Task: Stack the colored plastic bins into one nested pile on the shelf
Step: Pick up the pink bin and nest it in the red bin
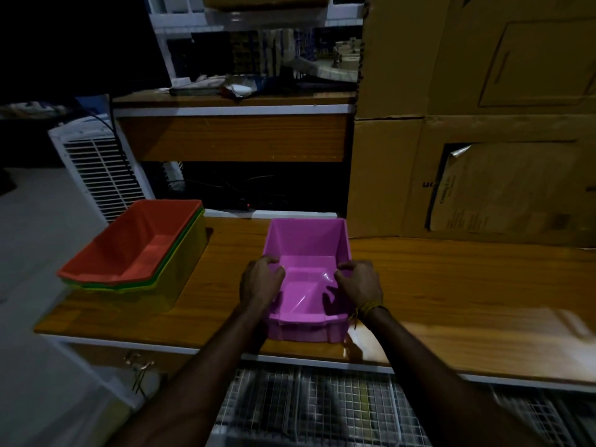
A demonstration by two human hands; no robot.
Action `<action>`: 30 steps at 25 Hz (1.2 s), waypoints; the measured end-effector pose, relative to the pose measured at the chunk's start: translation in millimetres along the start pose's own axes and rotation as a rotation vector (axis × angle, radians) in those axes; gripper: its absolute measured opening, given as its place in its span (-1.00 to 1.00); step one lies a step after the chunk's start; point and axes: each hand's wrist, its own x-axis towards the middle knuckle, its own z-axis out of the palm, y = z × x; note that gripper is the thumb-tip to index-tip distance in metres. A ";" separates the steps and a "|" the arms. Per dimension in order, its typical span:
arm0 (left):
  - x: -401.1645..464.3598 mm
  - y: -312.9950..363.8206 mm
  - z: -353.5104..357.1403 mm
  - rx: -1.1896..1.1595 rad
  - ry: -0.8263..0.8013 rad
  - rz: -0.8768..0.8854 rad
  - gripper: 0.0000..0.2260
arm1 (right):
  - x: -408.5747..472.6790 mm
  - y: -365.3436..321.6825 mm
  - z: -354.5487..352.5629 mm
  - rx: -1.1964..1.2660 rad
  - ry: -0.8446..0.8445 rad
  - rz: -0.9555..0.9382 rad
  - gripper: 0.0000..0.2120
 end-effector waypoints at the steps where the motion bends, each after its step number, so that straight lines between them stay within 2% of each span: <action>1: -3.4 -1.4 0.9 0.008 0.000 0.001 -0.72 | -1.9 2.4 -0.6 -0.004 -0.008 -0.007 -0.72; 5: -15.1 -4.5 9.6 0.145 0.024 0.064 -0.71 | -10.9 13.5 -2.5 -0.050 -0.027 -0.035 -0.70; 10: -30.3 -9.4 17.9 0.289 0.057 0.041 -0.70 | -18.9 25.2 1.5 -0.049 -0.034 -0.111 -0.63; 14: -33.1 -9.5 15.8 0.345 0.066 0.027 -0.69 | -21.2 22.9 2.4 -0.002 -0.016 -0.092 -0.60; 21: -11.3 -14.6 7.0 0.207 0.069 0.026 -0.62 | -25.6 5.5 3.4 0.017 0.034 -0.010 -0.65; 24: -1.8 -24.8 1.1 0.141 0.045 0.041 -0.65 | -24.5 1.3 21.6 0.079 0.092 0.034 -0.68; 27: 9.9 -37.2 -7.5 0.050 0.025 0.022 -0.64 | -6.4 25.6 55.8 0.121 0.120 0.094 -0.69; 30: 29.9 -45.8 -22.4 -0.029 -0.021 0.004 -0.66 | -22.1 -28.4 40.1 0.180 0.169 0.141 -0.72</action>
